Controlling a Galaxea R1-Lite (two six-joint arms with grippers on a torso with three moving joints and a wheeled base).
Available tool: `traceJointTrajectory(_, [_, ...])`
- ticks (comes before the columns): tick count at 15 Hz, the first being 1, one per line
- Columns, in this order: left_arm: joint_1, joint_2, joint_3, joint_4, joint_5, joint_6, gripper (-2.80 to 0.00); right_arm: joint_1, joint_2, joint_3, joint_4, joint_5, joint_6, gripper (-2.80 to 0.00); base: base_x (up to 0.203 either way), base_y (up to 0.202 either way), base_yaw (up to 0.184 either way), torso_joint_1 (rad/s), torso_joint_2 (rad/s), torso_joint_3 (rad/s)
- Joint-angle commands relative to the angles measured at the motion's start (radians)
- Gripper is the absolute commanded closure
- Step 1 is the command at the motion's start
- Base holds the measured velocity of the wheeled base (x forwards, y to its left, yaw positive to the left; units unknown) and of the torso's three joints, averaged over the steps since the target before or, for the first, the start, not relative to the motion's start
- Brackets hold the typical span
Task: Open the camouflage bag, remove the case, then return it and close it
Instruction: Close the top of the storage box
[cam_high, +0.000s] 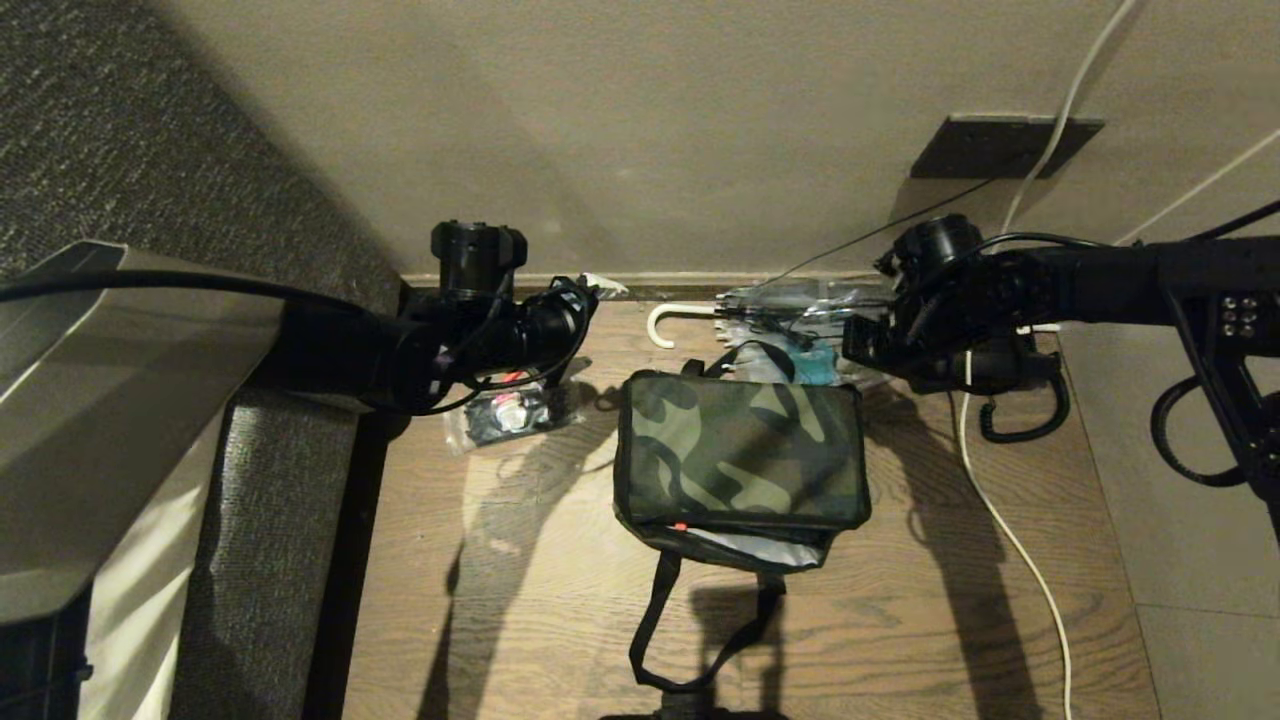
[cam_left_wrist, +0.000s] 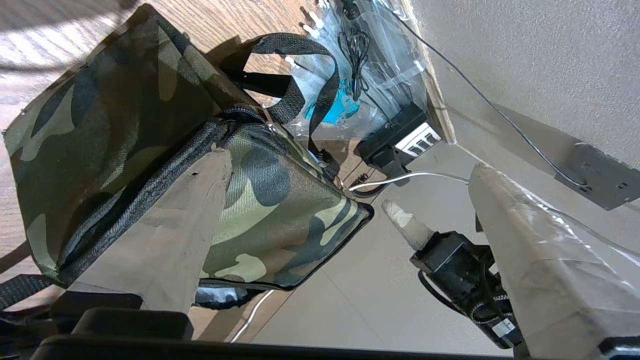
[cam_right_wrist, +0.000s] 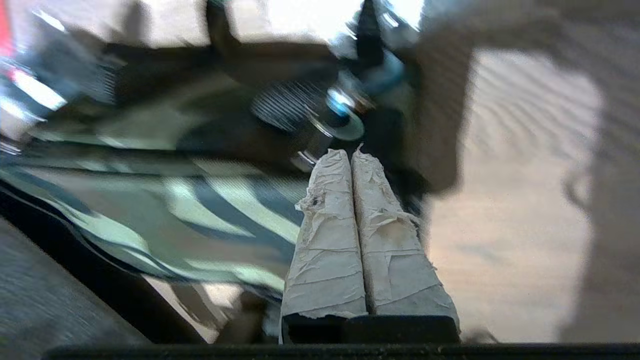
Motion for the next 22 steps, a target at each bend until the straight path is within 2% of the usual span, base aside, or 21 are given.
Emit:
traceJointTrajectory(1, [0.0,0.003,-0.004,-0.002,-0.001,-0.007,-2.8,0.007,0.026,0.001,-0.01,0.002,0.005,0.0,0.0,0.0,0.0,0.0,0.0,0.0])
traceJointTrajectory(9, [0.001,0.001,-0.013,-0.004,0.001,-0.007,-2.8,0.023,0.061,0.003,-0.001,-0.003,-0.014,0.0,0.0,0.0,0.0,0.0,0.0,0.0])
traceJointTrajectory(15, [0.004,-0.005,-0.009,-0.001,0.004,-0.01,-2.8,0.086,0.027,0.004,0.187,-0.004,-0.012,0.0,0.0,0.0,0.0,0.0,0.0,0.0])
traceJointTrajectory(22, [0.006,-0.026,-0.001,0.011,0.005,-0.01,-2.8,0.099,-0.016,0.001,0.184,-0.006,-0.016,0.0,0.0,0.0,0.0,0.0,0.0,0.0])
